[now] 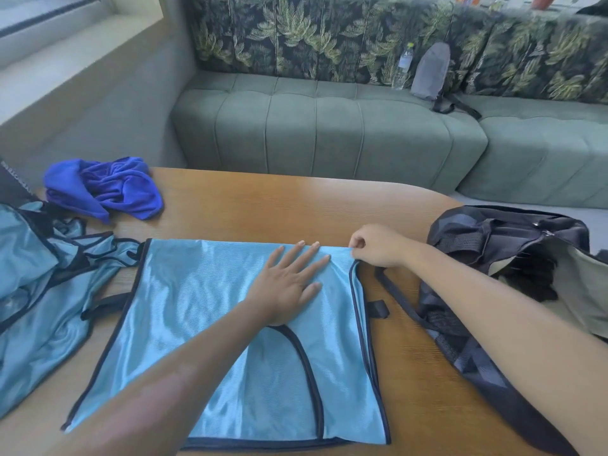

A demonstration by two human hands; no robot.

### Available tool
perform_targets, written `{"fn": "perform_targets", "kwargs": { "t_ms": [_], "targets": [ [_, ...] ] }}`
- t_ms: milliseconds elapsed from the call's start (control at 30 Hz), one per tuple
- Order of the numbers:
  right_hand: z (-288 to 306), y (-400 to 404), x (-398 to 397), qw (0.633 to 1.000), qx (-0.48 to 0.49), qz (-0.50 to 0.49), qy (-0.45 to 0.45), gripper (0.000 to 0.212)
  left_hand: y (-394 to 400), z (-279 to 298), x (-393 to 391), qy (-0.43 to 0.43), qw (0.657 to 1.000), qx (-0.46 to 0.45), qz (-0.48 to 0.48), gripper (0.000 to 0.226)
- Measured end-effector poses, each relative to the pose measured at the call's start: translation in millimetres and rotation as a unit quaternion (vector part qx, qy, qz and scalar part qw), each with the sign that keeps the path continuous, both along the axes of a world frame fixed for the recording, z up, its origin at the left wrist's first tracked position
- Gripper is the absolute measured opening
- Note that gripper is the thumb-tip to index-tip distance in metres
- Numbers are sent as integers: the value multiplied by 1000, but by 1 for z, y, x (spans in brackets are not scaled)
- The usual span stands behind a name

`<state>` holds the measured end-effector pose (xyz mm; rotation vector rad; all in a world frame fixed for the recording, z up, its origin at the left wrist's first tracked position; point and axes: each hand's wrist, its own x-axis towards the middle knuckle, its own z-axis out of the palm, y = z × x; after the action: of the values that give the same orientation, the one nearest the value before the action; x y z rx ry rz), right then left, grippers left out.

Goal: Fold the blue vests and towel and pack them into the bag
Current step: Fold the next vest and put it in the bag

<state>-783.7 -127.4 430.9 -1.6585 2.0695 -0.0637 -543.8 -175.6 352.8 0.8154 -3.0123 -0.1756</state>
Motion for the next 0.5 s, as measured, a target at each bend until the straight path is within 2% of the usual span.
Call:
{"fn": "perform_targets", "kwargs": {
  "t_ms": [200, 400, 500],
  "targets": [
    [6, 11, -14, 999, -2, -25, -40, 4, 1, 1, 0, 3, 1000, -6, 4, 59],
    [-5, 20, -12, 961, -58, -162, -218, 15, 1, 2, 0, -4, 1000, -4, 6, 60],
    [-9, 25, -10, 927, -62, -201, -310, 10, 1, 3, 0, -6, 1000, -3, 6, 60]
  ]
}}
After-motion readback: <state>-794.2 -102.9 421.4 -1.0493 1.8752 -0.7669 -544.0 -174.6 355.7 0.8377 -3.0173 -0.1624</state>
